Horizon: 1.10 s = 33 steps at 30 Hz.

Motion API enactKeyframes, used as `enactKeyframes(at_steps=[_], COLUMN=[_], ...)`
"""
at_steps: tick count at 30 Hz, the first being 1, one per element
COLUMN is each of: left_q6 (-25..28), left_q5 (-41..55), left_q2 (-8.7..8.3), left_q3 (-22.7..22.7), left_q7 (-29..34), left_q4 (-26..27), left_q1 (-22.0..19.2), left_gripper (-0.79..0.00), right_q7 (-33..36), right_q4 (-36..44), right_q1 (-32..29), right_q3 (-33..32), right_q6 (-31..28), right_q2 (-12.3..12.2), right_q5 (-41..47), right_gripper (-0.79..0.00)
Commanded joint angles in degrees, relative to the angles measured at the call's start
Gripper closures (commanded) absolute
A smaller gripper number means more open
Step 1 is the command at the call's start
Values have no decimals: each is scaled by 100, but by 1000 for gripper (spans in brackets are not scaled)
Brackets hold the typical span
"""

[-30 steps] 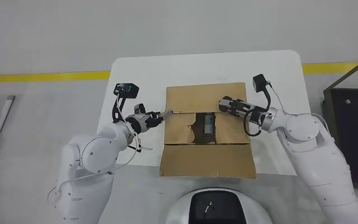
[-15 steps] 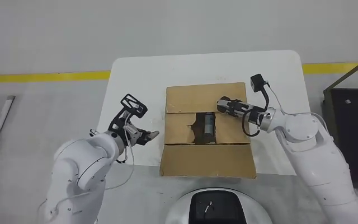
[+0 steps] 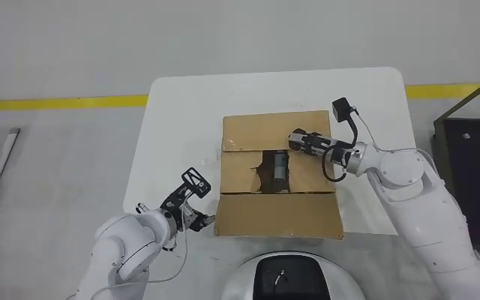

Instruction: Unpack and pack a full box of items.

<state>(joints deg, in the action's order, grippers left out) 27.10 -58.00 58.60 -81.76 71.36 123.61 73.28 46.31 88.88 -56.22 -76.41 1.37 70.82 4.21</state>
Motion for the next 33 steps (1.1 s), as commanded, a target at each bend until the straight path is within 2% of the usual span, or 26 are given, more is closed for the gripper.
enactKeyframes(at_steps=[1, 7, 14, 18, 25, 29, 33], left_q6=[-203, -685, -961, -1470, -2203, -2499, -2556], left_q5=[318, 916, 959, 824, 368, 148, 54], left_q2=[15, 40, 26, 50, 136, 187, 222], left_q3=[78, 179, 116, 177, 753, 1042, 1208], left_q7=[-126, -247, -332, -594, -826, -759, -746], left_q4=[61, 183, 167, -39, -658, -1039, -1292], left_q1=[-9, -322, -624, -880, -1434, -1748, -1990], left_gripper=[-785, -785, -785, -785, -785, -785, -785], right_q7=[-7, 39, 30, 12, 257, 169, 189], right_q4=[-3, 23, 244, 497, 865, 826, 792], right_q1=[7, 59, 93, 67, 40, 20, 35], right_q3=[13, 126, 50, -184, -366, -266, -190], right_q6=[11, 44, 38, 71, 221, 274, 327], right_q2=[-6, -22, -55, -100, -183, -187, -199], right_q5=[-16, -138, -90, -24, -205, -223, -270], right_gripper=[0, 0, 0, 0, 0, 0, 0])
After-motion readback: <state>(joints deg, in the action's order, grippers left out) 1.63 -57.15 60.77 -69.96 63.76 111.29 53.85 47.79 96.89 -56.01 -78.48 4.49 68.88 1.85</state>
